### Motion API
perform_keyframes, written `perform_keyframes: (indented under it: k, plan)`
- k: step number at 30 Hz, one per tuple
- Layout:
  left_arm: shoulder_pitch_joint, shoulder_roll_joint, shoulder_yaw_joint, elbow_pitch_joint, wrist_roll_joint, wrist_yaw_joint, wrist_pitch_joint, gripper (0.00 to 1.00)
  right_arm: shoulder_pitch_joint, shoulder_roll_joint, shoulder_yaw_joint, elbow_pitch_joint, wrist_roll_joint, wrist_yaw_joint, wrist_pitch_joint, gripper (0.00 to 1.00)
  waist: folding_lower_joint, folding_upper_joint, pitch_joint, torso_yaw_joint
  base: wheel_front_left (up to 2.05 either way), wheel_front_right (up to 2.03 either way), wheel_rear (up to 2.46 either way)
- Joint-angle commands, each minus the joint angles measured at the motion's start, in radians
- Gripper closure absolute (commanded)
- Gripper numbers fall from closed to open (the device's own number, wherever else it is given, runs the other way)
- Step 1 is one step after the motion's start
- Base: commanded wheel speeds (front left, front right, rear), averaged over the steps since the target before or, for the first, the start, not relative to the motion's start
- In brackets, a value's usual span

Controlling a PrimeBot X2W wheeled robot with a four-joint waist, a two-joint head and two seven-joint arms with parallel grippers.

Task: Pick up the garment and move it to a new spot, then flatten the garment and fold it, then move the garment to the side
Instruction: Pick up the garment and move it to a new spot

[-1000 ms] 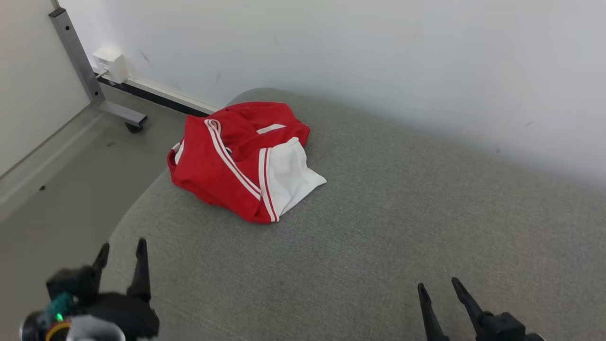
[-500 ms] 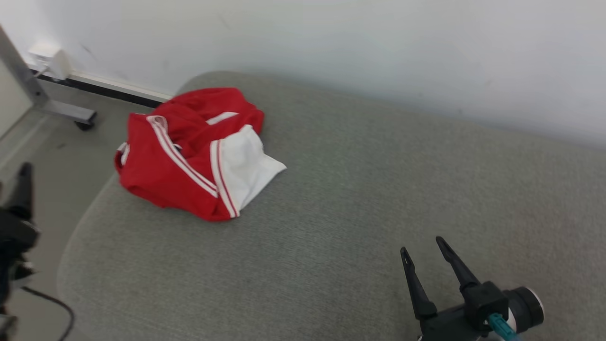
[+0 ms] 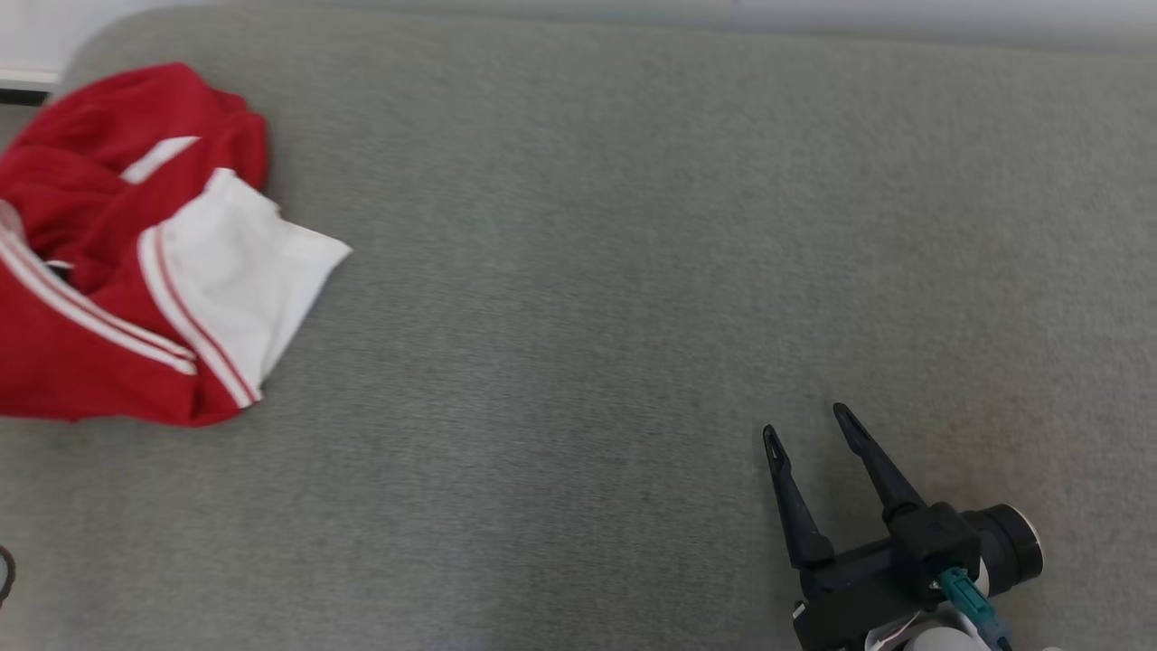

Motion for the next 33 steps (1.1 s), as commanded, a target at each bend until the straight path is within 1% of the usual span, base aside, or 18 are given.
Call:
perform_keyframes:
  k: [1,4,7,11,14,16,17,18,19,22,26,30,33]
  plan:
    - [-0.008,0.009,0.003,-0.007,-0.010,0.010,0.009,0.00,-0.016,-0.001,-0.001,-0.004,0.011,-0.002,-0.005,0.00,-0.0003,-0.0002,0.145,-0.139,0.00,0.00,0.00]
    - [-0.004,0.012,0.003,-0.004,-0.015,0.025,0.031,0.00,-0.020,-0.001,0.000,-0.005,0.015,-0.002,-0.005,0.00,-0.0003,-0.0002,0.152,-0.143,0.00,0.00,0.00]
    - [0.015,0.027,0.000,0.004,0.001,0.044,0.048,0.00,-0.022,-0.001,0.012,-0.001,0.025,-0.002,-0.005,0.00,-0.0003,-0.0002,0.153,-0.145,0.00,0.00,0.00]
    - [0.037,0.055,-0.022,0.017,0.052,0.074,0.061,0.00,-0.025,-0.001,0.023,0.008,0.037,-0.002,-0.002,0.00,-0.0003,-0.0002,0.149,-0.148,0.00,0.00,0.00]
    - [0.061,0.091,-0.047,0.037,0.108,0.100,0.064,0.00,-0.025,-0.002,0.031,0.017,0.045,-0.002,-0.001,0.00,-0.0003,-0.0002,0.141,-0.153,0.00,0.00,0.00]
    - [0.066,0.100,-0.056,0.047,0.129,0.111,0.057,0.56,-0.026,-0.002,0.037,0.019,0.048,-0.002,-0.001,0.00,-0.0003,-0.0002,0.138,-0.157,0.00,0.00,0.00]
    - [0.069,0.098,-0.058,0.052,0.128,0.113,0.058,0.89,-0.026,-0.002,0.039,0.018,0.050,-0.002,-0.001,0.00,-0.0003,-0.0002,0.137,-0.159,0.00,0.00,0.00]
    - [0.069,0.098,-0.058,0.052,0.128,0.113,0.058,0.89,-0.026,-0.002,0.039,0.018,0.050,-0.002,-0.001,0.00,-0.0003,-0.0002,0.137,-0.159,0.00,0.00,0.00]
    - [0.073,0.098,-0.061,0.059,0.132,0.118,0.061,1.00,-0.026,-0.002,0.039,0.018,0.052,-0.002,-0.001,0.00,-0.0003,-0.0002,0.135,-0.161,0.00,0.00,0.00]
    - [0.081,0.095,-0.065,0.070,0.126,0.112,0.065,1.00,-0.020,-0.002,0.038,0.021,0.058,-0.002,-0.002,0.00,-0.0003,-0.0002,0.124,-0.164,0.00,0.00,0.00]
    - [0.075,0.107,-0.063,0.056,0.120,0.091,0.049,1.00,-0.016,-0.001,0.038,0.029,0.073,-0.002,-0.003,0.00,-0.0003,-0.0002,0.090,-0.159,0.00,0.00,0.00]
    - [0.054,0.128,-0.078,0.022,0.134,0.066,0.035,1.00,-0.009,-0.001,0.053,0.039,0.096,-0.002,-0.003,0.00,-0.0003,-0.0002,0.028,-0.151,0.00,0.00,0.00]
    - [0.033,0.154,-0.090,-0.012,0.153,0.057,0.025,1.00,0.006,-0.001,0.062,0.051,0.122,-0.002,-0.003,0.00,-0.0003,-0.0002,-0.036,-0.145,0.00,0.00,0.00]
